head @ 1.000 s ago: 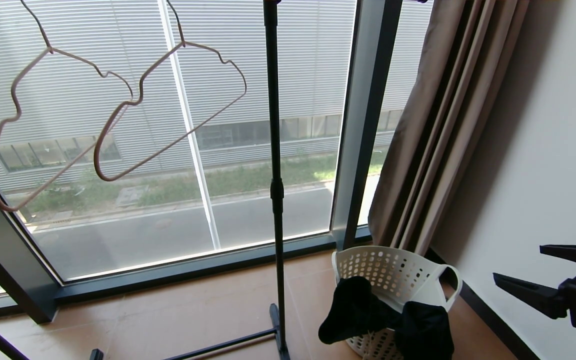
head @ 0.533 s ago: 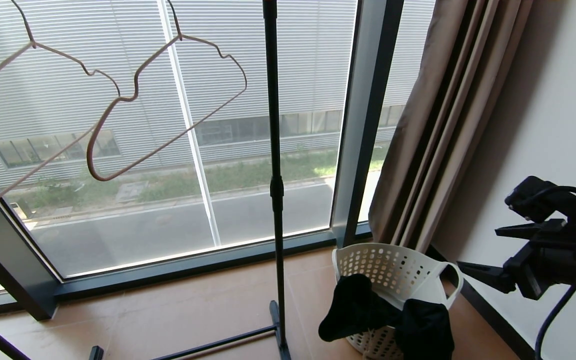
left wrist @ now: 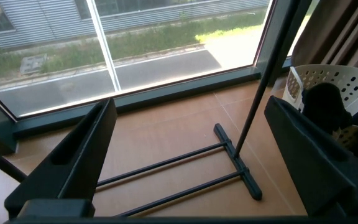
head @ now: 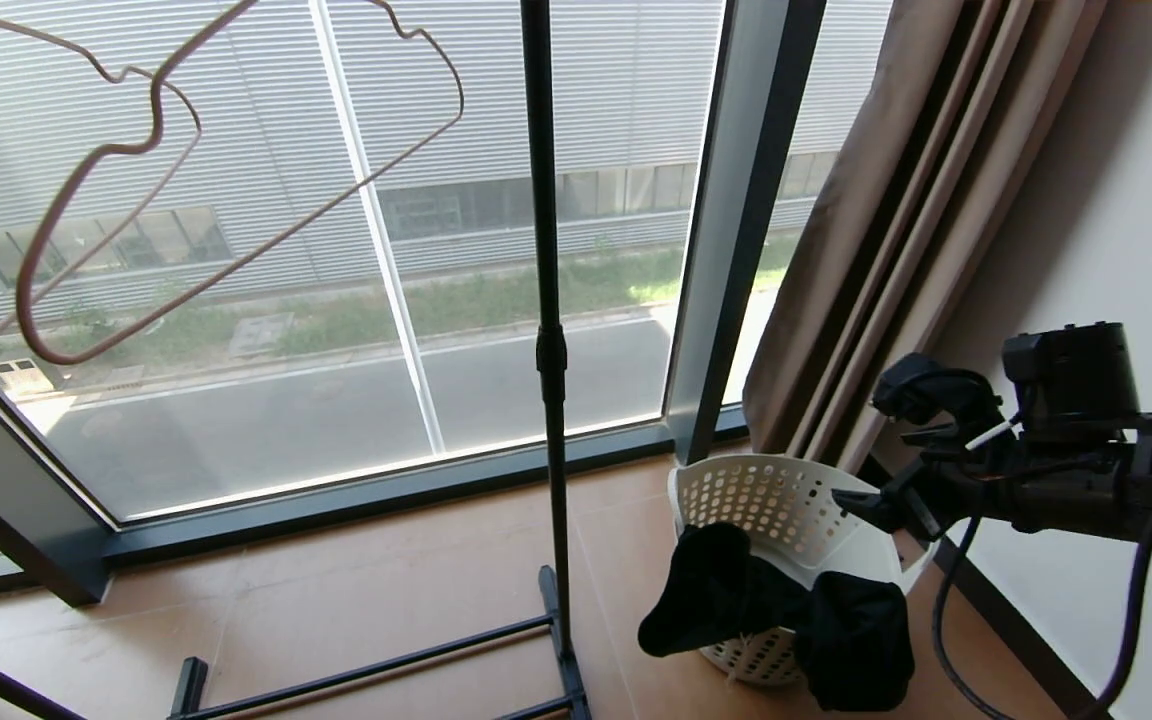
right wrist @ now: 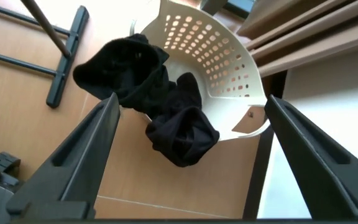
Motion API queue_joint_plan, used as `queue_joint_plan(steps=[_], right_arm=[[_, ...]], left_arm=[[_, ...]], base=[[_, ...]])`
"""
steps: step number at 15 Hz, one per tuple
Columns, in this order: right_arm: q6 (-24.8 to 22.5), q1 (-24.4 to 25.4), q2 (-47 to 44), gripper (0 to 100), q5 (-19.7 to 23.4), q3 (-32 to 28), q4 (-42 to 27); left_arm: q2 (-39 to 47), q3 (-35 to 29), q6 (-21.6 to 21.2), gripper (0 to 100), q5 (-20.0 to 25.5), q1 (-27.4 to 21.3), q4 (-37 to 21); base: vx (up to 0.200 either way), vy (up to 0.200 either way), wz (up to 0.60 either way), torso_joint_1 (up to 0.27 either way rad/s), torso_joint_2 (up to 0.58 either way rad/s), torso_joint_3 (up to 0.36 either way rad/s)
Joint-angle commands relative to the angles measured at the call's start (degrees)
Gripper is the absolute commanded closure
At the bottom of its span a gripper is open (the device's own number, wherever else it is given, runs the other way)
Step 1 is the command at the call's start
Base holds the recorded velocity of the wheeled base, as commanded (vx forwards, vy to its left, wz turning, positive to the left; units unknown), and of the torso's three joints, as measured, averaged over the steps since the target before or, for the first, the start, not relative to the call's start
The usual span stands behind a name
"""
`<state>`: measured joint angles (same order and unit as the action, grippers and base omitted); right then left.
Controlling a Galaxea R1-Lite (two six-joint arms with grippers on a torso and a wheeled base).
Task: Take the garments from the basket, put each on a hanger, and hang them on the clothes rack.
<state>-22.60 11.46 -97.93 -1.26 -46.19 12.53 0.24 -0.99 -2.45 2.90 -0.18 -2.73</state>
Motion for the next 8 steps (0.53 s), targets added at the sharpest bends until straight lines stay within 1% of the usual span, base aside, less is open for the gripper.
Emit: queue_joint_plan(steps=[1, 3, 5, 8], right_arm=[[-0.16, 0.23, -7.37, 0, -0.77, -4.26, 0.04], [-1.13, 0.23, -11.5, 0, -0.77, -6.98, 0.04], [-2.01, 0.23, -13.69, 0, -0.85, -8.48, 0.04], [-3.33, 0.32, -18.62, 0, -0.94, -12.26, -0.05]], left_arm=[[0.02, 0.02, -0.01, 0, 0.0, 0.01, 0.01], [0.11, 0.02, -0.01, 0, 0.0, 0.01, 0.01], [0.11, 0.02, -0.01, 0, 0.09, 0.01, -0.08], [0.37, 0.02, -0.01, 0, 0.09, -0.08, -0.08]], base=[[0.0, 0.0, 0.0, -0.002, 0.0, -0.203], [0.0, 0.0, 0.0, 0.01, 0.0, -0.2], [0.0, 0.0, 0.0, 0.005, 0.0, -0.207], [0.0, 0.0, 0.0, 0.004, 0.0, -0.198]])
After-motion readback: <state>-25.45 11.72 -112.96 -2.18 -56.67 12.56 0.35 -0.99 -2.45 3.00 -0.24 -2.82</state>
